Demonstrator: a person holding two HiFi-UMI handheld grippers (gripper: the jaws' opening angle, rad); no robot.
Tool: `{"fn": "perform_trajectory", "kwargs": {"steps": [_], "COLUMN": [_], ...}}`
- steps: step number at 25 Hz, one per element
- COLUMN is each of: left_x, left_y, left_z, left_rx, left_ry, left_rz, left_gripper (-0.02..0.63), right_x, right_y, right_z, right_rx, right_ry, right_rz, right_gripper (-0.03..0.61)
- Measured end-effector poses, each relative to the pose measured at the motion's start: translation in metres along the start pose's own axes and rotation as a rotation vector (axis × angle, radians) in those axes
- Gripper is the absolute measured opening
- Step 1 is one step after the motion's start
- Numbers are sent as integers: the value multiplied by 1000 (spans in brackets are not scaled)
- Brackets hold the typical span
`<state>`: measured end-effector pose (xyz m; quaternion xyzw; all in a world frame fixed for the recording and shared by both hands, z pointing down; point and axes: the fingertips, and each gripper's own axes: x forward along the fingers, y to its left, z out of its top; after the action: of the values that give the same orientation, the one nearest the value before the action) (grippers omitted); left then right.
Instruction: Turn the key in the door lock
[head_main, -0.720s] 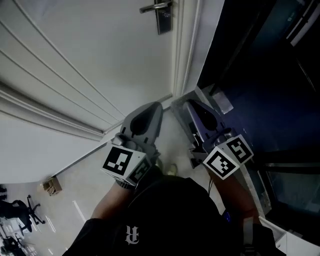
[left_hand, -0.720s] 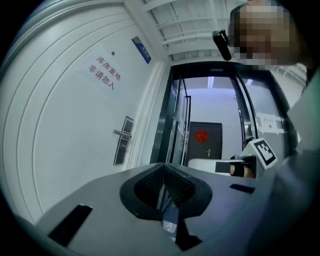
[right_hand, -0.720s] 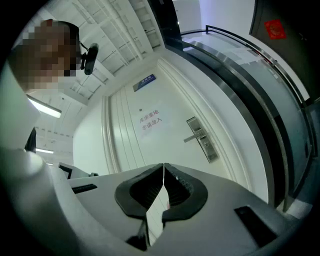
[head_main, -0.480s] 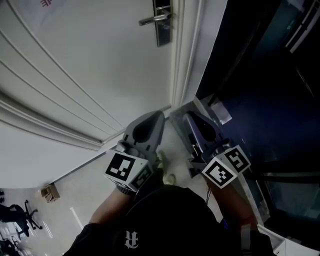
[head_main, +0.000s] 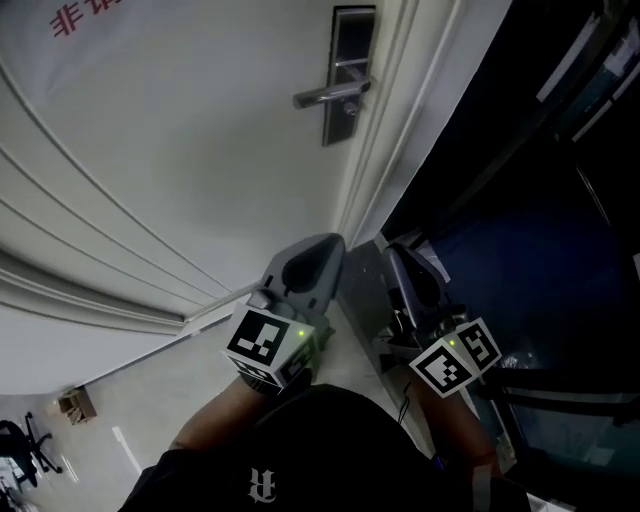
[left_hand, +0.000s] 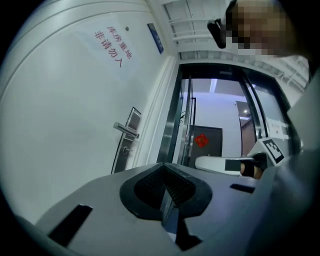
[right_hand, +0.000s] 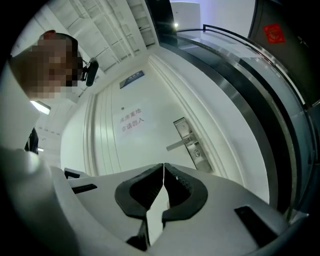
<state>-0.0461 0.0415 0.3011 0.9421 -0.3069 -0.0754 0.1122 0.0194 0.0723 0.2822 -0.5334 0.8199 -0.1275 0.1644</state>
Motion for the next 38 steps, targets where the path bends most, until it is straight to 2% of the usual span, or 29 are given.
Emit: {"fn": "perform_trajectory", "kwargs": {"steps": [6, 10, 14, 18, 23, 28, 33, 35, 38], "left_x": [49, 78, 102, 125, 148, 169, 181, 186, 191], "left_y": [40, 61, 77, 92, 102, 119, 128, 129, 134], "left_z": [10, 13, 12, 8, 7, 6, 13, 16, 14], "left_rx": [-10, -42, -111, -155, -187, -333, -500, -551, -616], "left_ry": [-20, -34, -55, -66, -81, -144, -247, -282, -313], "left_rz": [-32, -12, 30, 81, 161, 231, 267, 276, 295], "left_gripper": [8, 8, 8, 8, 8, 9, 14, 84, 100], "right_x": [55, 75, 87, 103, 125, 142, 148, 149, 152], "right_y": [-24, -39, -55, -73, -87, -110, -122, -125, -129], "right_z": [6, 8, 20, 31, 39, 52, 63, 68, 72], "right_rx": [-9, -1, 14, 21, 22, 42, 66, 72, 81], "right_ry": [1, 12, 0, -1, 34, 46, 51, 52, 54], "right_rz": [-28, -37, -29, 13, 109, 191, 252, 276, 303], "right_gripper": [17, 17, 17, 17, 17, 17, 17, 17, 17]}}
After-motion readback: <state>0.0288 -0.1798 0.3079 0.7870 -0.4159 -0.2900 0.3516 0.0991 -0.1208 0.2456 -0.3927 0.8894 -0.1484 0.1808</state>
